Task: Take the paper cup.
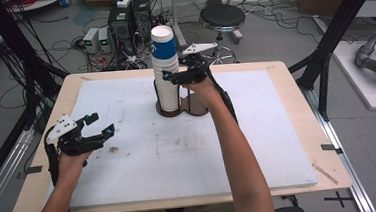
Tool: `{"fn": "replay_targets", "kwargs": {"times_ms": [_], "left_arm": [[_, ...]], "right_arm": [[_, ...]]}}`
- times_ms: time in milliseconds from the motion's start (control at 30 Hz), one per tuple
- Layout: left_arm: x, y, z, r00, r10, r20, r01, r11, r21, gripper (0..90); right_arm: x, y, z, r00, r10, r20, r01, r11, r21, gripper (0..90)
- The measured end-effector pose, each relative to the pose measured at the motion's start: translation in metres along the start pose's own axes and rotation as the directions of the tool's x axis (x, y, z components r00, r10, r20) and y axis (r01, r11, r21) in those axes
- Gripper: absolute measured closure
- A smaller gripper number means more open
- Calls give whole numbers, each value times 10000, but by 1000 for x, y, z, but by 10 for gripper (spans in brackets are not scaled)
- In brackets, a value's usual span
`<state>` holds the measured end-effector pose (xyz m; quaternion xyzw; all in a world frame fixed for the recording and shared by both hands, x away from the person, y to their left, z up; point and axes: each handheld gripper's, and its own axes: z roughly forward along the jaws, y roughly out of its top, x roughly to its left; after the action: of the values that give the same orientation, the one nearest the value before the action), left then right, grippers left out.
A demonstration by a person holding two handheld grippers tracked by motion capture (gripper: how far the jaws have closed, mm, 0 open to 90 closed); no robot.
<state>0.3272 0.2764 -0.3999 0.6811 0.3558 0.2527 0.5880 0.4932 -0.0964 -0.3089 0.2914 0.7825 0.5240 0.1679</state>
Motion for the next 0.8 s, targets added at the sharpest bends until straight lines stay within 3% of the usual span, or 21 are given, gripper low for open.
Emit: {"fn": "replay_targets", "kwargs": {"times_ms": [300,567,800], "left_arm": [[0,0,0,10000,-16,-4,16,10000,11,206],[2,0,-2,10000,-47,2,47,10000,9,206],[9,16,-1,9997,-230,-54,229,9996,-152,206]], "right_arm": [[2,5,13,9998,-27,177,28,10000,-64,135],[2,4,14,9997,72,226,-69,9999,-128,144],[2,5,13,9998,8,195,-6,10000,-79,149]]}}
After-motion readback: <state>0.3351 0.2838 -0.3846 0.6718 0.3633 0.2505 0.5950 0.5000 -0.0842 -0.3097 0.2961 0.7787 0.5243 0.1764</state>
